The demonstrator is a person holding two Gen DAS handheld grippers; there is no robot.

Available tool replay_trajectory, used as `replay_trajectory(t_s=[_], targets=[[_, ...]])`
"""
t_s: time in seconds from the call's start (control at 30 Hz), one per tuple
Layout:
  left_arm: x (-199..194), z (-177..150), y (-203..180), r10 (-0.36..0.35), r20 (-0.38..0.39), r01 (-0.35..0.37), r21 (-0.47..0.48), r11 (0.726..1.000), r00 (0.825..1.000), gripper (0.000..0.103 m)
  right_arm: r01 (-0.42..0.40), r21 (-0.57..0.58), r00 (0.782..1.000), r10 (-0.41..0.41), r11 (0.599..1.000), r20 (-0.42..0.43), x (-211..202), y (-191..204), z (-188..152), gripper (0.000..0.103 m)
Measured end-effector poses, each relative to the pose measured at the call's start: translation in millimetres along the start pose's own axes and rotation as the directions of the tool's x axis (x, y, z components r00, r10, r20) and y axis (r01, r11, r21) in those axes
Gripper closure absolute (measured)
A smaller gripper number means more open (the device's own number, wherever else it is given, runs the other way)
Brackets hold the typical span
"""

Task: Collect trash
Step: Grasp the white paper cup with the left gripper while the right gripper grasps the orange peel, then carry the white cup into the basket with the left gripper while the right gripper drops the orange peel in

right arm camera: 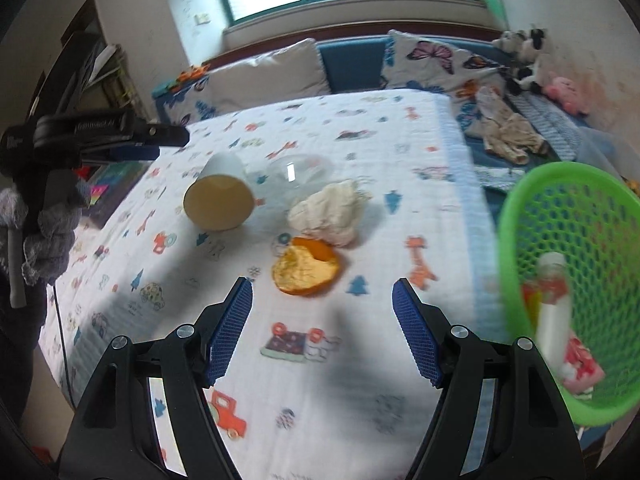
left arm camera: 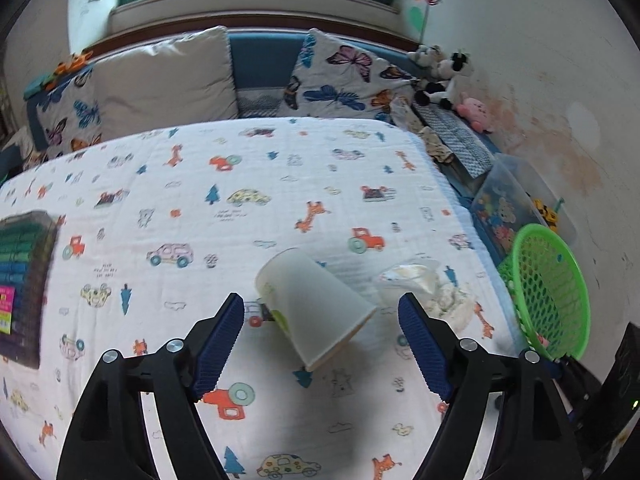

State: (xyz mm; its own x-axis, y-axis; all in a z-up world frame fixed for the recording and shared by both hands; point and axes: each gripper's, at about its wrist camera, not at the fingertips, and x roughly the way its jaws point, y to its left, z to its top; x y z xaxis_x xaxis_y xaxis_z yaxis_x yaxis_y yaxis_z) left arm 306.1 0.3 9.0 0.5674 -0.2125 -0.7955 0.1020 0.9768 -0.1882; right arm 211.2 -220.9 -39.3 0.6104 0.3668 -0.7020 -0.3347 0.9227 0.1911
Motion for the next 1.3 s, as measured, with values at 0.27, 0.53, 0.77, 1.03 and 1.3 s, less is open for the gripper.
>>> replay_trajectory(t_s=[0.27,0.53,0.77,1.03,1.3], targets=[[25,5,21,-0.002,-0.044,-0.003,-0.097,0.995,0.999,0.024,-0.015,-0.027,0.998,0.014,1.0,-0.058,40,10,6,0.03],[52,8,27,-0.015,-0.099,-0.001,-0.161,0.987,0.995,0.023,0.006,-0.04,0.995,-0.009,0.999,-0.095,65,11,6,0.03],[68,10,29,-0.018,-0.121,-0.008,-0.209,0.978,0.993,0.023,0.04,-0.096,0.994,-0.05,0.995,-0.102,76,18,6,0.034],[87,11,25,-0.046,-0.152,0.006,-0.256,0.967,0.987,0.023,0.063,-0.125,0.992,-0.076,0.99,-0.099,78,21,6,0.049],[93,10,23,-0.059,-0.15,0.018,-0.261,0.965,0.987,0.03,0.037,-0.101,0.995,-0.046,0.994,-0.088,69,17,6,0.054]])
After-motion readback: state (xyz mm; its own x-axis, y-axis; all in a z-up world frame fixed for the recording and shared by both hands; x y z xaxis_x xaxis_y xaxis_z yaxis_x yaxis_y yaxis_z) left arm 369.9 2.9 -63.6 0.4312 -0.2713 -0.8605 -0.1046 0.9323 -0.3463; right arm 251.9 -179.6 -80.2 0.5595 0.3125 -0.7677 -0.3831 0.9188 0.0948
